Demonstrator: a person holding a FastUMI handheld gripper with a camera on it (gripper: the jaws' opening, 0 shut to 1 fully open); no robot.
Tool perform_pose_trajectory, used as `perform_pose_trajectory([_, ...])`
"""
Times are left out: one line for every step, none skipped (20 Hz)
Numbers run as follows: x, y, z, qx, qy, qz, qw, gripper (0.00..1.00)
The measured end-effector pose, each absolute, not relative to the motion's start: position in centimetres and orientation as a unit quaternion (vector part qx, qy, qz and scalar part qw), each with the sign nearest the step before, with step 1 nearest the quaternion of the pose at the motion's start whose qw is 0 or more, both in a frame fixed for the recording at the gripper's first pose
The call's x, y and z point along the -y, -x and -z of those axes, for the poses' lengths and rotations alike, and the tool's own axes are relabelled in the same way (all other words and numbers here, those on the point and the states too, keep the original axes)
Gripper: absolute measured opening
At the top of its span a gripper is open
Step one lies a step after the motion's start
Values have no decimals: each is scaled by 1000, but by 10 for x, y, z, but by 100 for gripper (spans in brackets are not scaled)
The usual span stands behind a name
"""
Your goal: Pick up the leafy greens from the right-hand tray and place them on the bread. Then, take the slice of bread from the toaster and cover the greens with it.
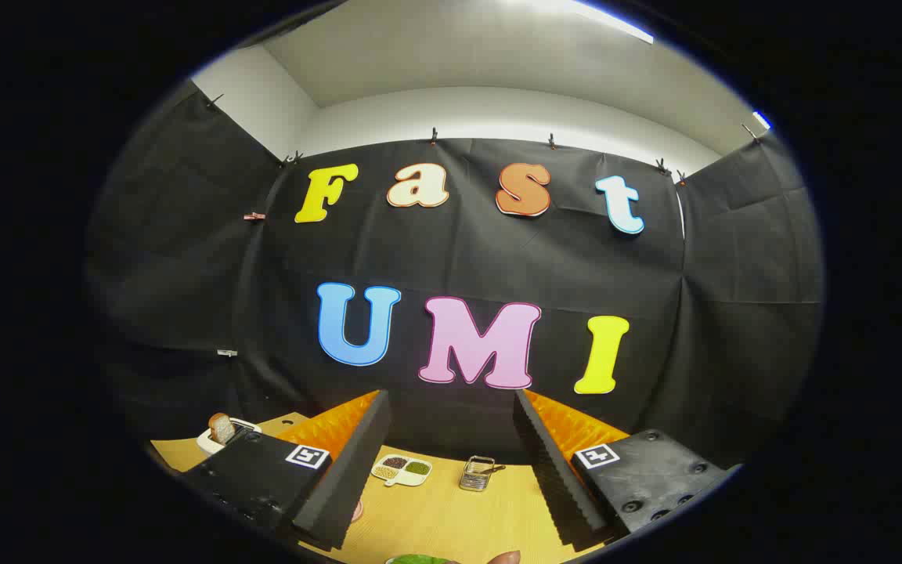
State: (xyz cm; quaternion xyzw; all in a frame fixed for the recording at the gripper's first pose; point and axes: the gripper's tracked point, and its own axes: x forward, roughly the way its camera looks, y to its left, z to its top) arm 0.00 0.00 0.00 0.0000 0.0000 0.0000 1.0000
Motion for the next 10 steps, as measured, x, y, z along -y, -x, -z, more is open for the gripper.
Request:
perform_pose_trajectory([0,0,0,0,0,0,1000,98])
perform_pose_trajectory([1,-1,1,-1,1,-1,1000,98])
perform_pose_trajectory([1,-1,1,-1,1,-1,1000,98])
perform_pose_trajectory([1,0,2,-2,1,-2,1000,98])
perform_pose_trajectory([1,0,3,-3,1,-2,1000,98])
perform_pose_trajectory([2,1,2,-3,0,-2,1000,98])
perform_pose_trajectory([2,1,2,-3,0,-2,1000,98])
perform_pose_trajectory([3,2,3,-3,0,-1,1000,98])
perform_pose_trajectory([4,2,3,-3,1,0,1000,98])
perform_pose_trajectory([4,1,3,-3,1,0,1000,98])
